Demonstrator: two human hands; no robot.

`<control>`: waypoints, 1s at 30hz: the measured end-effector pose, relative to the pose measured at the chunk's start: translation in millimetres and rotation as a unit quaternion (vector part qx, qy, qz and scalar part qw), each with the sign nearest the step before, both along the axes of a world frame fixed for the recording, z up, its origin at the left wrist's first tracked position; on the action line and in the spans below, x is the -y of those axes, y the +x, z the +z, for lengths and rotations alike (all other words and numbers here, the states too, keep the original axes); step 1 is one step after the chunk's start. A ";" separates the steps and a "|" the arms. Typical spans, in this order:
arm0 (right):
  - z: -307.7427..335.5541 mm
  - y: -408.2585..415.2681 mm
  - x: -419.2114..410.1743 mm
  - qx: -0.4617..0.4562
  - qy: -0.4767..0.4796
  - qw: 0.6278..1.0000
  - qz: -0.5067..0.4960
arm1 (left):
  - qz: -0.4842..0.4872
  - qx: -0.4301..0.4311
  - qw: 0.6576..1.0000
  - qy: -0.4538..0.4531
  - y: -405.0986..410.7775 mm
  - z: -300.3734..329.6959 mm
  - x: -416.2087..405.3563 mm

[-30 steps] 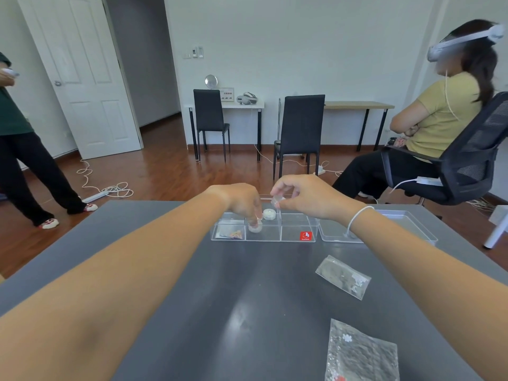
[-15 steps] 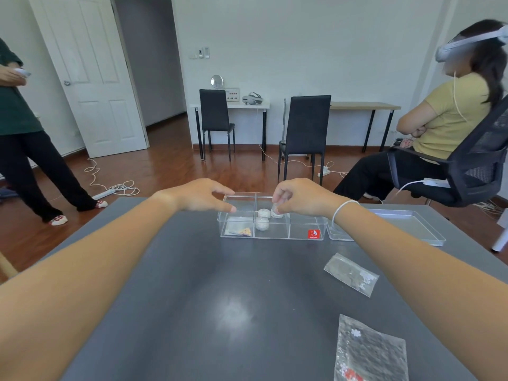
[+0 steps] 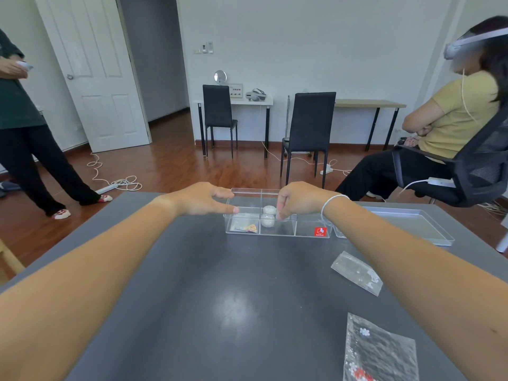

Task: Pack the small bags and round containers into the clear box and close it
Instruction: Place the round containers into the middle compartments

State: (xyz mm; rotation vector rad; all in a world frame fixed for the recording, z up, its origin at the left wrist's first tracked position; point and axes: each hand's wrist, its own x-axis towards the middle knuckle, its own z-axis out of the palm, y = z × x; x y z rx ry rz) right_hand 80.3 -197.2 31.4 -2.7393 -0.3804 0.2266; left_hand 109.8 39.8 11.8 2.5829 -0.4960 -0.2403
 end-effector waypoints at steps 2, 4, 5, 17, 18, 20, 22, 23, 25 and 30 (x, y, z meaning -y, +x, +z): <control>0.1 1.1 0.2 -0.009 -0.013 1.000 0.000 | 0.001 0.004 1.000 -0.002 -0.3 -0.4 -0.1; -0.7 1.3 0.2 -0.011 -0.021 1.000 -0.003 | 0.001 0.004 1.000 -0.002 -0.9 -0.7 0.0; -1.3 1.1 0.0 -0.009 -0.025 1.000 -0.003 | 0.000 0.004 1.000 -0.001 -1.4 -0.8 0.0; -2.8 -14.5 19.4 0.100 0.092 0.991 -0.016 | 0.029 0.031 0.997 -0.067 -16.9 -4.4 -0.4; -2.3 -19.1 22.7 0.106 0.108 0.988 -0.016 | 0.035 0.040 0.995 -0.079 -20.8 -3.4 0.0; -1.4 -30.1 31.0 0.118 0.137 0.983 -0.014 | 0.039 0.063 0.991 -0.107 -31.4 0.3 2.6; 0.3 -40.2 40.3 0.125 0.158 0.979 -0.014 | 0.034 0.092 0.986 -0.135 -43.1 5.0 7.0; 1.5 -46.5 45.5 0.127 0.164 0.978 -0.016 | 0.029 0.107 0.983 -0.146 -50.7 7.6 10.9; 2.5 -59.2 55.2 0.133 0.168 0.977 -0.021 | 0.015 0.130 0.978 -0.164 -66.7 11.4 21.7; -6.6 -88.3 70.7 0.143 0.168 0.975 -0.033 | -0.030 0.130 0.974 -0.183 -105.8 11.7 59.3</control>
